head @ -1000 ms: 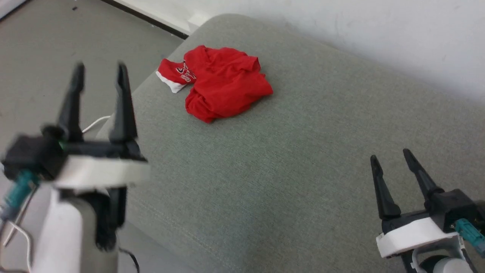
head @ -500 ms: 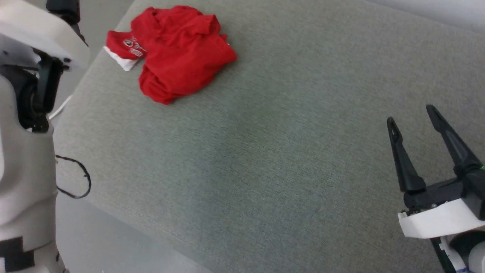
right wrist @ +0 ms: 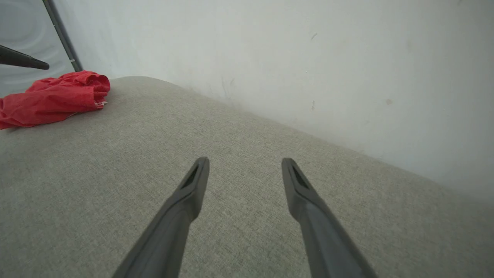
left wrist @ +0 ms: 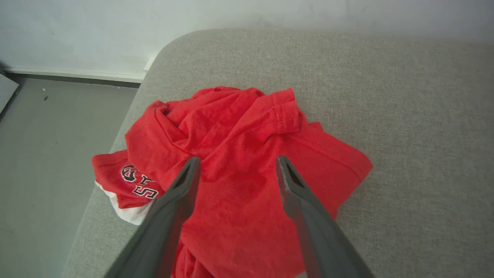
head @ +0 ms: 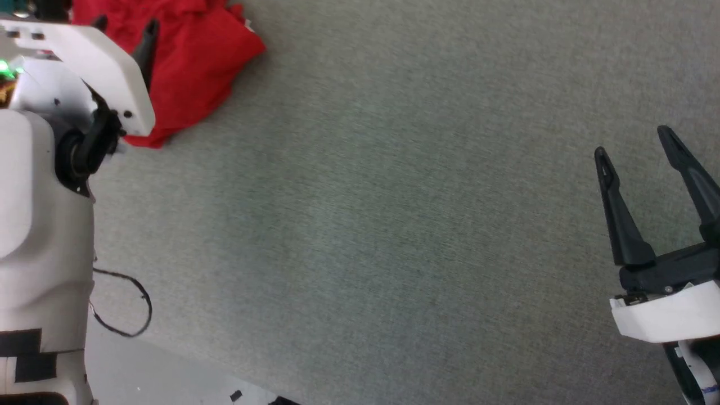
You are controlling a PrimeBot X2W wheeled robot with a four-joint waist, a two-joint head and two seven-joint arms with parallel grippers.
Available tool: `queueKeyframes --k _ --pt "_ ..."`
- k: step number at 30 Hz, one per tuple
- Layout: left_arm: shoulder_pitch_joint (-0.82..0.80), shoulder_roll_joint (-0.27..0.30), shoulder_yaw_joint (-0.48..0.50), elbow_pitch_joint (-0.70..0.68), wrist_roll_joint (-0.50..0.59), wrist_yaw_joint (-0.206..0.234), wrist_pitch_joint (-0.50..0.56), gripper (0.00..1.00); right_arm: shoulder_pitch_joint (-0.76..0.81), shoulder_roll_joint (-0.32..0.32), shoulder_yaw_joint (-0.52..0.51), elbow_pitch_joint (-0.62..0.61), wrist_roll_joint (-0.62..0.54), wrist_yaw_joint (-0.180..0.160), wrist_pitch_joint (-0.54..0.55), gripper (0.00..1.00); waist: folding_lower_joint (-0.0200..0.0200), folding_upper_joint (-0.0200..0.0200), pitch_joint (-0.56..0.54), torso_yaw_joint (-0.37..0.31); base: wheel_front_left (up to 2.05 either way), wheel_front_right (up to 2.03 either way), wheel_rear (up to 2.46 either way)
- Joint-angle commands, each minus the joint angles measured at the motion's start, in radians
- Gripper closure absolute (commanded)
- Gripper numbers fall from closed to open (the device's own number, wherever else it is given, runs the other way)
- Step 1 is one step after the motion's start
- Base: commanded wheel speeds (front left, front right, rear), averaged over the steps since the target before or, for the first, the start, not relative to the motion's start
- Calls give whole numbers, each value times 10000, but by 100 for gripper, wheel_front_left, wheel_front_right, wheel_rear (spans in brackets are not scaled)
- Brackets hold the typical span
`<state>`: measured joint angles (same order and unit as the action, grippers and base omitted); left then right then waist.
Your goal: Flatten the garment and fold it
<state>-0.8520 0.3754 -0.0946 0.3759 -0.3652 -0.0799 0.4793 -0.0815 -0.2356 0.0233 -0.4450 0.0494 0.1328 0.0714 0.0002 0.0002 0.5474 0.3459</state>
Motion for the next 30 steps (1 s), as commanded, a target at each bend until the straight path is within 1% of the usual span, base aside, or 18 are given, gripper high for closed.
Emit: queueKeyframes --k 1,8,10,12,13,14,15,21,23,24,30 --pt "-38 -15 -59 163 -82 -8 251 0 -128 -49 -37 -97 88 -21 38 0 -2 -2 527 -436 0 0 0" --pt "226 24 -280 745 -244 176 1679 0 -376 -142 18 -171 194 -21 53 0 -2 -2 896 -683 0 0 0" --pt "318 77 -314 762 -192 247 1722 0 -443 -150 31 -154 216 -21 52 0 -2 -2 952 -736 0 0 0" --pt "408 173 -367 759 -38 307 1520 0 -502 -151 47 -116 234 -21 43 0 -2 -2 983 -791 0 0 0" --pt "441 216 -376 755 33 329 1327 33 -528 -153 50 -92 246 -21 34 0 -2 -2 990 -815 0 0 0" --pt "458 235 -356 755 77 366 1098 96 -552 -157 48 -63 255 -21 23 0 -2 -2 986 -830 0 0 0" --pt "470 252 -349 783 88 363 956 100 -572 -157 46 -24 263 -21 10 0 -2 -2 959 -839 0 0 0" --pt "295 533 -350 827 177 246 428 100 -594 39 88 327 290 -21 -217 0 -2 -2 383 -851 0 0 0" --pt "203 707 -322 776 198 198 344 100 -601 164 176 497 309 -21 -339 0 -2 -2 63 -893 0 0 0" --pt "203 707 -322 776 198 198 344 100 -601 164 176 497 309 -21 -339 0 -2 -2 63 -893 0 0 0" --pt "-156 1284 -159 255 329 170 9 100 -521 694 275 1121 325 -21 -735 0 -2 -2 -1072 -1113 0 0 0"
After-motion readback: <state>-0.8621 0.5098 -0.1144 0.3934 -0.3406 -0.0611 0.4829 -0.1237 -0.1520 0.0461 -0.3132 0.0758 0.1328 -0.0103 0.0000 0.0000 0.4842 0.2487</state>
